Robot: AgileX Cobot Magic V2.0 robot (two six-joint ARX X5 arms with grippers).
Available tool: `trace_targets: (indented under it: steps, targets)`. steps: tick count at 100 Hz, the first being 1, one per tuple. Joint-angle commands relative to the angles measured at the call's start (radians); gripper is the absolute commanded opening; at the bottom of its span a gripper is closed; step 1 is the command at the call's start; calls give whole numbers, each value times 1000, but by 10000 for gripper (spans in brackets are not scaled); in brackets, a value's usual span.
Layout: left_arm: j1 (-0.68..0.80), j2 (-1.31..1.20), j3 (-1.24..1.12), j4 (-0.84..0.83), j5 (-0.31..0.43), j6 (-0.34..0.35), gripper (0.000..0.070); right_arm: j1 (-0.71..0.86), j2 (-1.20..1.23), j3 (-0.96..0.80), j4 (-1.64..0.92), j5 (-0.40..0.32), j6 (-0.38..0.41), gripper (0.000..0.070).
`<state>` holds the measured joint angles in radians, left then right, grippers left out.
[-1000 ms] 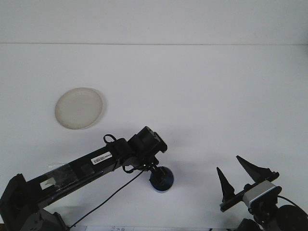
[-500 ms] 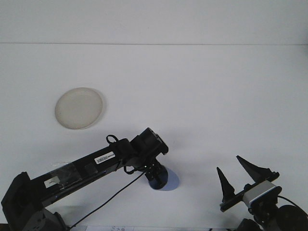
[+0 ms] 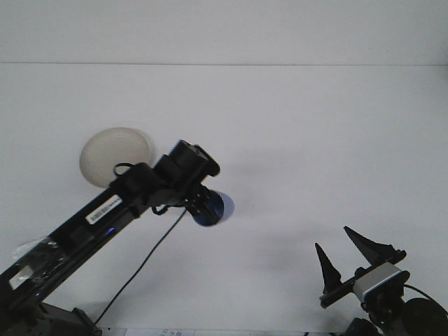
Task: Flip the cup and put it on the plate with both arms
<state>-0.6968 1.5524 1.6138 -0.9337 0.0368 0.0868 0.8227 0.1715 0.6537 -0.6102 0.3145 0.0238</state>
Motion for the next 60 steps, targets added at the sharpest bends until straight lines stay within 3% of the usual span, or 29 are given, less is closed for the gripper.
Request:
trace_targets:
  steps: [1, 16, 39, 50, 60]
  targets:
    - [63, -27, 51, -11, -36, 11, 6, 7, -2, 6, 8, 1, 10, 478]
    - [281, -48, 109, -39, -125, 8, 6, 7, -2, 6, 12, 1, 10, 478]
    - [594, 15, 113, 60, -109, -42, 6, 7, -2, 6, 11, 1, 10, 478]
    - [686, 89, 113, 63, -47, -59, 6, 7, -2, 6, 11, 0, 14, 478]
    - [731, 158, 113, 64, -43, -60, 7, 7, -2, 6, 11, 0, 14, 478]
